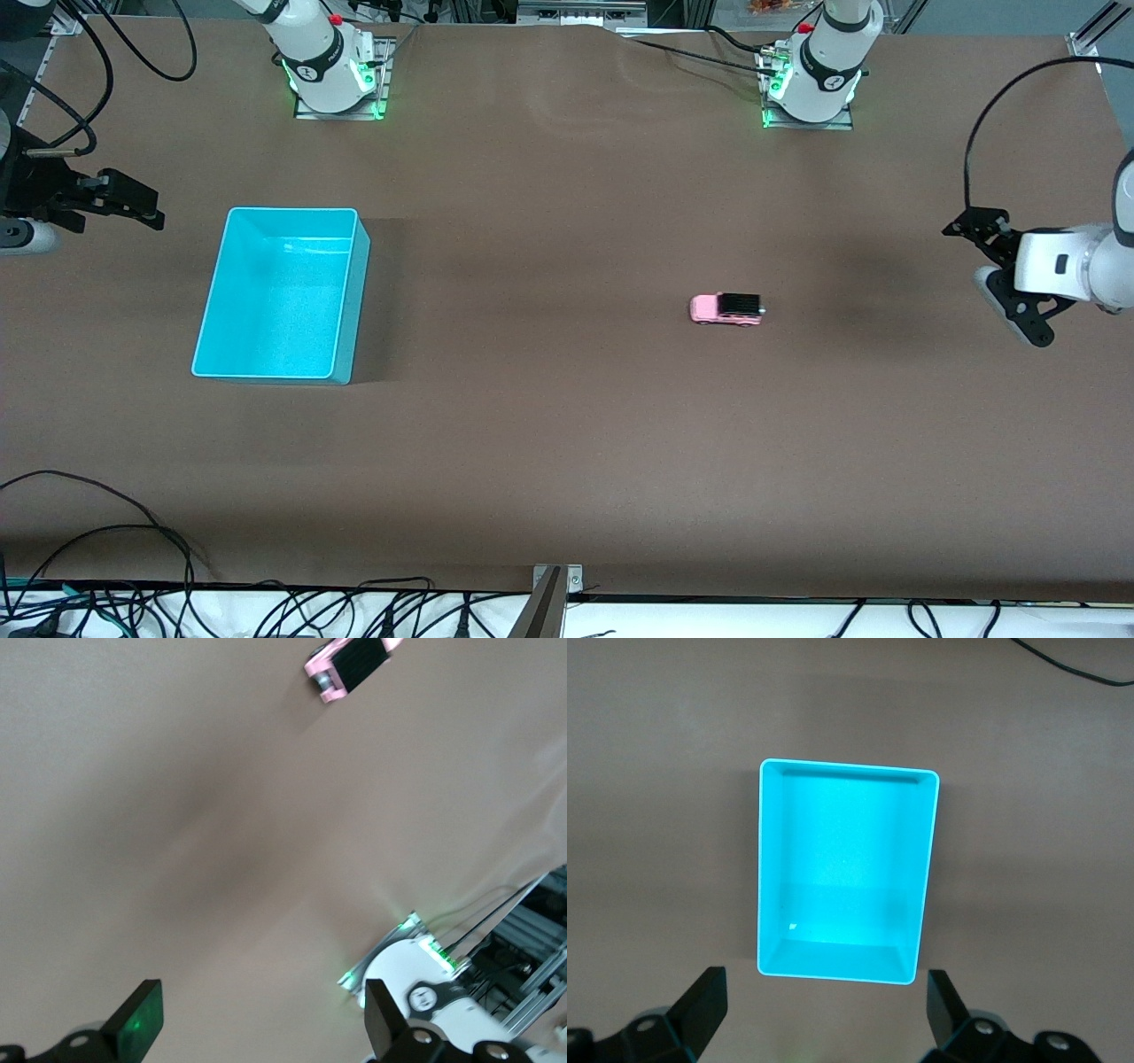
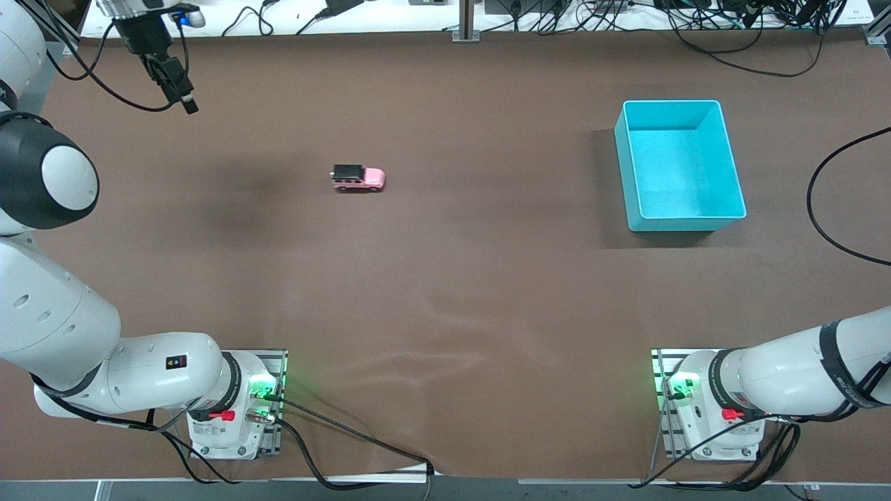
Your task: Wind and store pink jeep toy
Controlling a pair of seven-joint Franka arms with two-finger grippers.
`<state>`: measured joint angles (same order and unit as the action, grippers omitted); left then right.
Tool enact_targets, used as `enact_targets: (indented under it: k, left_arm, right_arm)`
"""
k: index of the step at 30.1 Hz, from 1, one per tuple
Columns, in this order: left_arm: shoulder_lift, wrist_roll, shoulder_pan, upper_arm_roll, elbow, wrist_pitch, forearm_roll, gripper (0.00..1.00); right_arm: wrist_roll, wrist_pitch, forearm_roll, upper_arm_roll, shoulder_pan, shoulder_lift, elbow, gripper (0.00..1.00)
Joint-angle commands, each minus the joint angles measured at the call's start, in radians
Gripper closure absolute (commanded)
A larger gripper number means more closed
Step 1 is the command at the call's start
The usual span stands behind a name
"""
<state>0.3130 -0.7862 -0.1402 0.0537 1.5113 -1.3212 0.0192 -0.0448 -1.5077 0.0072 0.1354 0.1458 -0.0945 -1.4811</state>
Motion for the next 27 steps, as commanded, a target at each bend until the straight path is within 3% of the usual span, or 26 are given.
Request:
enact_targets:
  k: [1,13,27]
  left_arm:
    - [-0.055,0.159,0.063,-0.011,0.012,0.020,0.025,0.00]
    - [-0.094,0.389,0.169,-0.008,0.012,0.022,0.011,0.00]
    - [-0.098,0.510,0.198,0.012,-0.008,0.017,0.007,0.00]
  right_arm:
    - [-0.012,0.018,0.007,0.000,-0.006,-0.005,0.025,0.00]
    - [-0.012,0.021,0.004,-0.003,-0.003,-0.005,0.022,0.00]
    - [-0.013,0.055,0.002,-0.007,0.003,-0.007,0.015,0.00]
